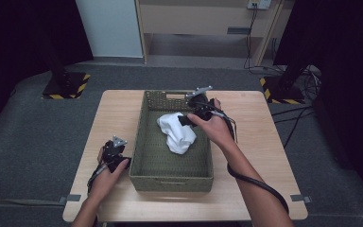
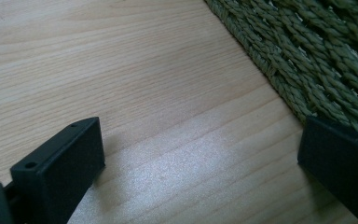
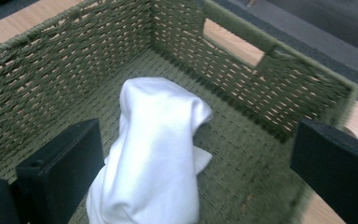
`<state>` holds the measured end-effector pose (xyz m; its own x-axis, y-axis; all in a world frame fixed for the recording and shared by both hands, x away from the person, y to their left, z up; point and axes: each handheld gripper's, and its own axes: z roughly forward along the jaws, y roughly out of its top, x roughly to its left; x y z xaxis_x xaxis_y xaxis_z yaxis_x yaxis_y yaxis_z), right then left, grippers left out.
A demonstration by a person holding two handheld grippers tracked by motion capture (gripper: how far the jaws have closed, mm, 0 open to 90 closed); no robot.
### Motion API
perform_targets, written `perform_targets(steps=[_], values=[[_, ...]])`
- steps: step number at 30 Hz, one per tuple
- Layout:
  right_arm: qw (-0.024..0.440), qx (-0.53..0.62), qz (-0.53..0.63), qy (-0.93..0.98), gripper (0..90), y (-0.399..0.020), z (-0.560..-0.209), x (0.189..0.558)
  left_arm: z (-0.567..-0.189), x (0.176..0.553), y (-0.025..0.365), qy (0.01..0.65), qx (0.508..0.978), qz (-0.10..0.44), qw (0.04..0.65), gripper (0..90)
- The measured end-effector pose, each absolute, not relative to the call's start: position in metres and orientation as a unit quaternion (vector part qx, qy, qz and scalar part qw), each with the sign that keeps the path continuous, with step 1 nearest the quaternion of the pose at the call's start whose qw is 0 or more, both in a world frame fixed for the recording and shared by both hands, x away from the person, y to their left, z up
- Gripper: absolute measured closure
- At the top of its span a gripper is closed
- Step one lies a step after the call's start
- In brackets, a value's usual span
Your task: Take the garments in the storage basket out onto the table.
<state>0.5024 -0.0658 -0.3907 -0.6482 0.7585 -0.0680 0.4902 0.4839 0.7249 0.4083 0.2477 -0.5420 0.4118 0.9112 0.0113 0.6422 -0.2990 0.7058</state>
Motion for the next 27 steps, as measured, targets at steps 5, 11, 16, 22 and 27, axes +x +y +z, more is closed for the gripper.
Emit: perform_targets(steps=[5, 11, 16, 22, 27], values=[[0.187, 0.374, 0.339, 0.843, 2.8, -0.053, -0.401, 0.510, -0.542, 0.408, 0.248, 0.499, 0.778, 0.211, 0.318, 0.0], [0.179, 0.381, 0.331, 0.845, 2.8, -0.042, -0.412, 0.518, -0.542, 0.408, 0.248, 0.499, 0.778, 0.211, 0.318, 0.0], [0.173, 0.388, 0.328, 0.844, 2.7, -0.036, -0.420, 0.523, -0.542, 0.408, 0.248, 0.499, 0.778, 0.211, 0.318, 0.0], [0.162, 0.396, 0.326, 0.843, 2.7, -0.029, -0.433, 0.525, -0.542, 0.408, 0.248, 0.500, 0.777, 0.211, 0.318, 0.0], [0.160, 0.401, 0.318, 0.844, 3.0, -0.021, -0.444, 0.528, -0.542, 0.408, 0.248, 0.499, 0.778, 0.211, 0.318, 0.0]])
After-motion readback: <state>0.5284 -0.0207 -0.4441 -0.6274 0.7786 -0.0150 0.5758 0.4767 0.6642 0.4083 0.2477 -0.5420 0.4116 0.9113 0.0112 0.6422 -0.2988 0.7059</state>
